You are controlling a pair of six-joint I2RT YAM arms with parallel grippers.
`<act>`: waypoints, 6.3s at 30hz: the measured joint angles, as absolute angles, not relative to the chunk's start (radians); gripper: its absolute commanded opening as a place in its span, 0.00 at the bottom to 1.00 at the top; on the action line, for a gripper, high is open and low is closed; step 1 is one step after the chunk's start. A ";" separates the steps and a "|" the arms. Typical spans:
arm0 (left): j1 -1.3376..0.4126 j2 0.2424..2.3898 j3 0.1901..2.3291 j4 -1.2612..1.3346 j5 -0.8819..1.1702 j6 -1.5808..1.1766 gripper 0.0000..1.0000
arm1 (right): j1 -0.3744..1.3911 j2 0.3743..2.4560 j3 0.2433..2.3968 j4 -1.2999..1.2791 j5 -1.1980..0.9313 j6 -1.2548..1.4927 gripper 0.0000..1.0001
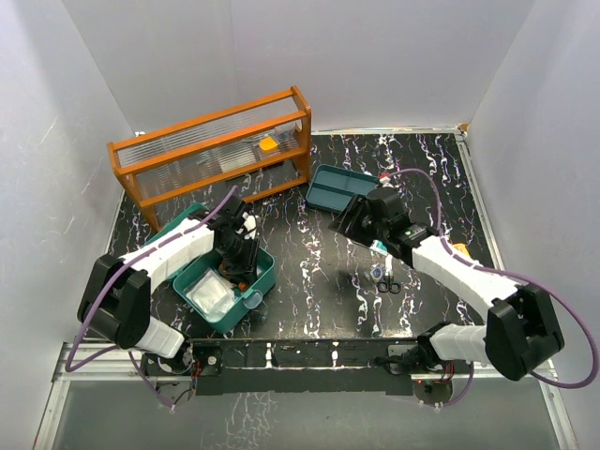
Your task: Organize the medicine kit
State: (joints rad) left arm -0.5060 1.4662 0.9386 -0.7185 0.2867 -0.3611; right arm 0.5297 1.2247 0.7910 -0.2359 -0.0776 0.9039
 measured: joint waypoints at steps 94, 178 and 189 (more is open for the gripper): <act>-0.506 0.384 0.764 -0.554 -0.302 -0.513 0.79 | 0.673 1.880 1.293 -0.449 -0.215 0.602 0.61; -0.506 0.566 0.849 -0.450 -0.191 -0.564 0.81 | 0.422 1.187 0.579 -0.543 0.186 0.814 0.16; -0.506 0.566 0.852 -0.451 -0.191 -0.560 0.81 | 0.422 1.177 0.557 -0.511 0.162 0.814 0.04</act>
State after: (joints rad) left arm -0.5060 0.5659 0.8516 -0.4515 -0.1913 -0.5602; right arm 0.4225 1.1774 0.5568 -0.5114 0.1616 0.8139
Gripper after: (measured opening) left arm 0.807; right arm 0.061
